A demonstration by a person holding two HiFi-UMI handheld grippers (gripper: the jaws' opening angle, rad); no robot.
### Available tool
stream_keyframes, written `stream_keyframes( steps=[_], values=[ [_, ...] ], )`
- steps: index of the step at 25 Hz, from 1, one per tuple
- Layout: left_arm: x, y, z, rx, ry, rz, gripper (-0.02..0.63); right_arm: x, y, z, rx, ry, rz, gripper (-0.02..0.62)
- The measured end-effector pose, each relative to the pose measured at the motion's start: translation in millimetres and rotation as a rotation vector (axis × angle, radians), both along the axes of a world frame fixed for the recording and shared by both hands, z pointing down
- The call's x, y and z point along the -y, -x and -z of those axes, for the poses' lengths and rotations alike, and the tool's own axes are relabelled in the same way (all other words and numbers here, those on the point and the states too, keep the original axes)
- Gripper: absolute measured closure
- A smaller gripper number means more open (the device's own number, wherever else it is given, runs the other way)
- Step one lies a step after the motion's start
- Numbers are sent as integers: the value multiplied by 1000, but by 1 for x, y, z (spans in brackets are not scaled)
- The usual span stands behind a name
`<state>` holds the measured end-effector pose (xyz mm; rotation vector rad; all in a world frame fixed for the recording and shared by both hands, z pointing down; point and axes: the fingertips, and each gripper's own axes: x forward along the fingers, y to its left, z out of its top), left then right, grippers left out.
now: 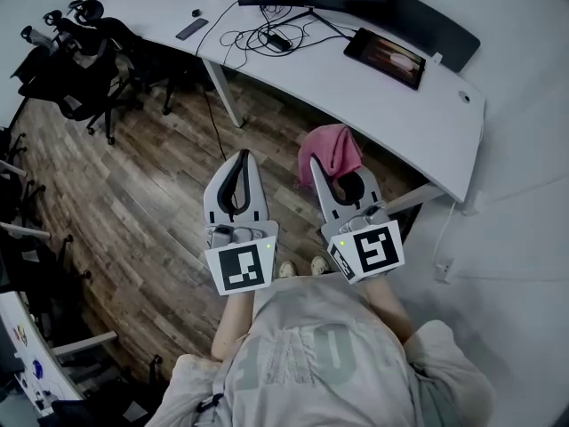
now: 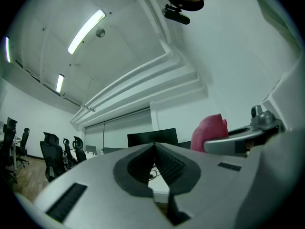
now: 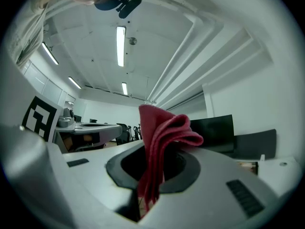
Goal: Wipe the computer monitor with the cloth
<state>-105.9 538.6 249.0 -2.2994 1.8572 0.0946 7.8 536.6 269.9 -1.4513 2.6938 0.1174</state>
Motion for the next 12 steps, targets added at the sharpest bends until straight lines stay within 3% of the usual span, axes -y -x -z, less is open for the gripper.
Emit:
stream_keyframes(
  steps=[12],
  values=[
    [42, 50, -22, 5, 29, -33, 591, 30, 7, -21, -34, 22, -115, 540]
  ],
)
